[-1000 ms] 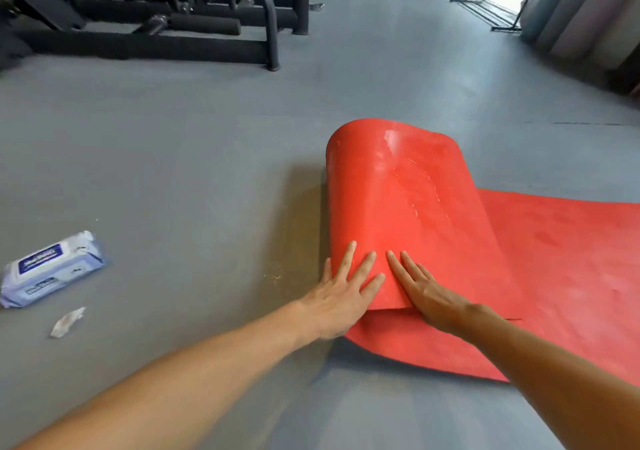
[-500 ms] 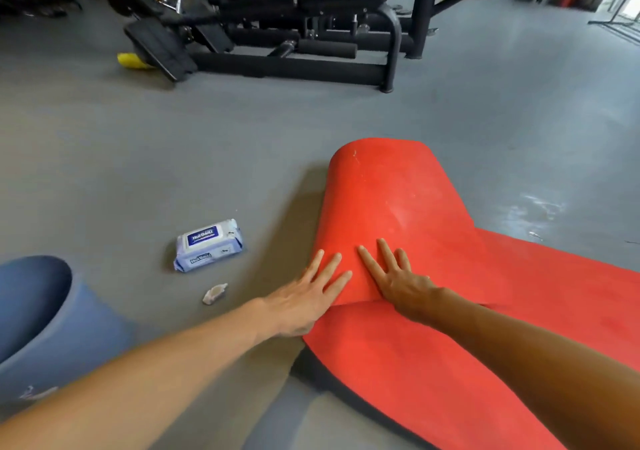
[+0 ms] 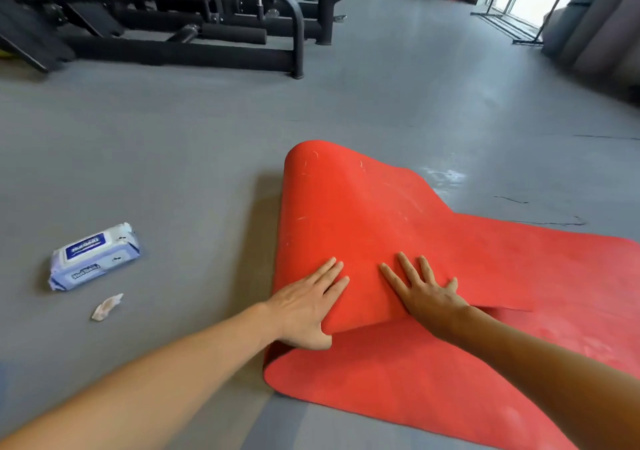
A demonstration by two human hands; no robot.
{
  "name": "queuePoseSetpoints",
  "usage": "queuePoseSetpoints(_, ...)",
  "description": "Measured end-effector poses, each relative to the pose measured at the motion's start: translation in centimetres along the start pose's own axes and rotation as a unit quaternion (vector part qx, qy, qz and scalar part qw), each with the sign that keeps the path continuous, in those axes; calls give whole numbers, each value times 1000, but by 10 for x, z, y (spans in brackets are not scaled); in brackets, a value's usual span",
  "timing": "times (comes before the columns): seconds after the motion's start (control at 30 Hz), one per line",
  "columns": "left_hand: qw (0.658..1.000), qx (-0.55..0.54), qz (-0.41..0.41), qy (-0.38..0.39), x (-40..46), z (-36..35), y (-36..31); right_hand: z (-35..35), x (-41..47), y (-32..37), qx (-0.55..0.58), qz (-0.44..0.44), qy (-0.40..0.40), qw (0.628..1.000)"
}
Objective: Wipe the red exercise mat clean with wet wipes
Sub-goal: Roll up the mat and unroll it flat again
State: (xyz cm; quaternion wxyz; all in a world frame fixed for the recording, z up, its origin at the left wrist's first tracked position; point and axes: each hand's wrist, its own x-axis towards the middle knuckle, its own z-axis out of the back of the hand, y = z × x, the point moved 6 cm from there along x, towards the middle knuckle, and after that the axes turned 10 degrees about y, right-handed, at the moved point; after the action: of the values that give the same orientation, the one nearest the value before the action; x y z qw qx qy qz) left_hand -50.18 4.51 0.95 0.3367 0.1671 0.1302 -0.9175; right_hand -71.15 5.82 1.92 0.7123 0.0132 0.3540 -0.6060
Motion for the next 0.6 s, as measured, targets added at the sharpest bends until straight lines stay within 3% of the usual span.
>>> queuePoseSetpoints(0.3,999,51,-18,-3,77,14,-88,-95,-22,-84,48,-35,37,998)
queuePoseSetpoints(0.6,998,51,13,24,97,21,-126,-167,-32,-189,94,-73,69,990)
